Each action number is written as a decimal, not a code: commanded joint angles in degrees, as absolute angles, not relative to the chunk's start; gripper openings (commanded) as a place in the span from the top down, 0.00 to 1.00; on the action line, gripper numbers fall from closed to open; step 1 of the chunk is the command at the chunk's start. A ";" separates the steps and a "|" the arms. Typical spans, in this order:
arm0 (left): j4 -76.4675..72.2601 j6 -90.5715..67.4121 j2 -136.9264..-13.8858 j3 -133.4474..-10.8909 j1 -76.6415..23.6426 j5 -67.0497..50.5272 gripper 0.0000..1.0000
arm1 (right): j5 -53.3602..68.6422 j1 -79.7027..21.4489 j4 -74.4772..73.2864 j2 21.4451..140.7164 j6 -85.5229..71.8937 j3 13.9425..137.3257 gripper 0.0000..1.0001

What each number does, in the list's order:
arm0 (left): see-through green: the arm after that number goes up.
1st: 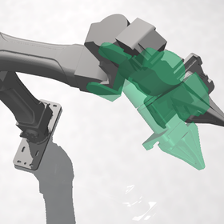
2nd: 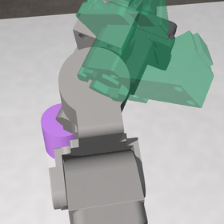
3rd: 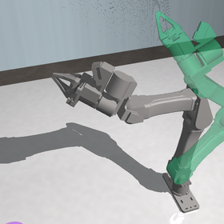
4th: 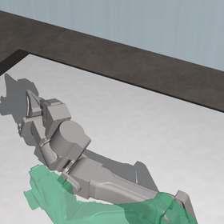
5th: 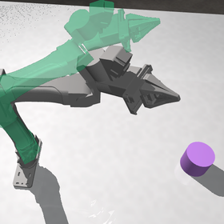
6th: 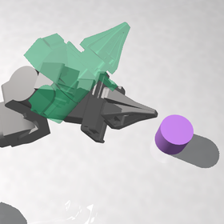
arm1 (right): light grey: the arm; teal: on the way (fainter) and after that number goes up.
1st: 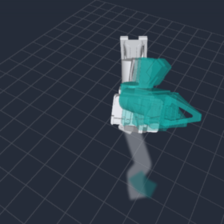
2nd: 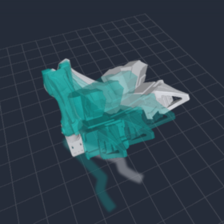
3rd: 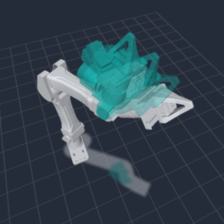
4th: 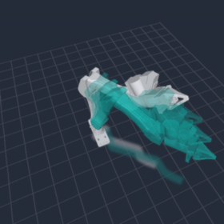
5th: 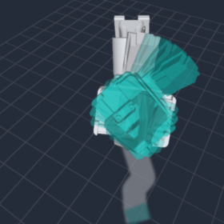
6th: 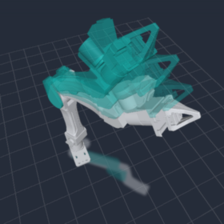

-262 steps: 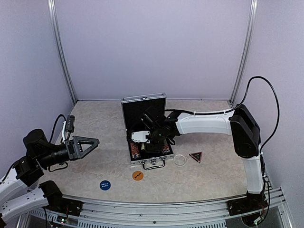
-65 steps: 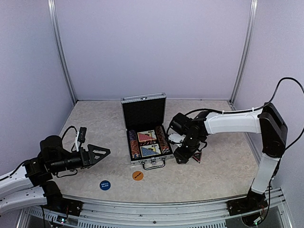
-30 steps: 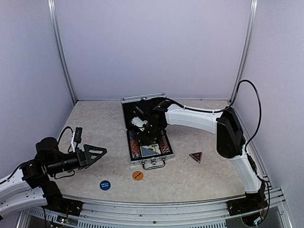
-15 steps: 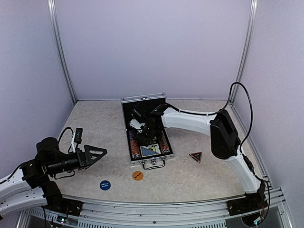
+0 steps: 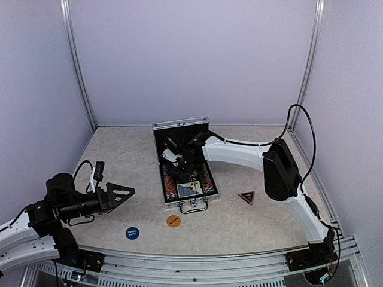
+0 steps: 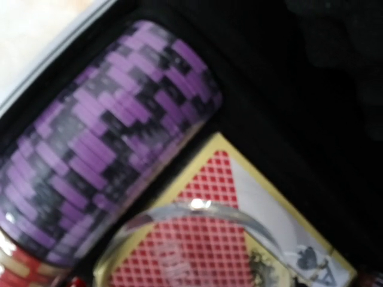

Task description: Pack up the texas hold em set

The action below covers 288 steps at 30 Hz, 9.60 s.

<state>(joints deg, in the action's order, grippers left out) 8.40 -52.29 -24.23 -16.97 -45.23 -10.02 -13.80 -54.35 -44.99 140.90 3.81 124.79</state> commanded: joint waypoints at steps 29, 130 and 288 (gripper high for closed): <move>7.57 -51.94 -24.67 -17.01 -45.62 -9.57 0.01 | -15.04 -54.23 -45.38 130.77 2.22 119.23 0.18; 10.72 -52.63 -19.44 -14.68 -45.09 -9.05 0.01 | -22.46 -54.79 -42.89 134.85 0.54 112.72 0.57; 8.09 -53.34 -16.00 -12.57 -45.09 -11.61 0.01 | -12.32 -40.12 -26.87 95.73 -34.71 53.16 0.34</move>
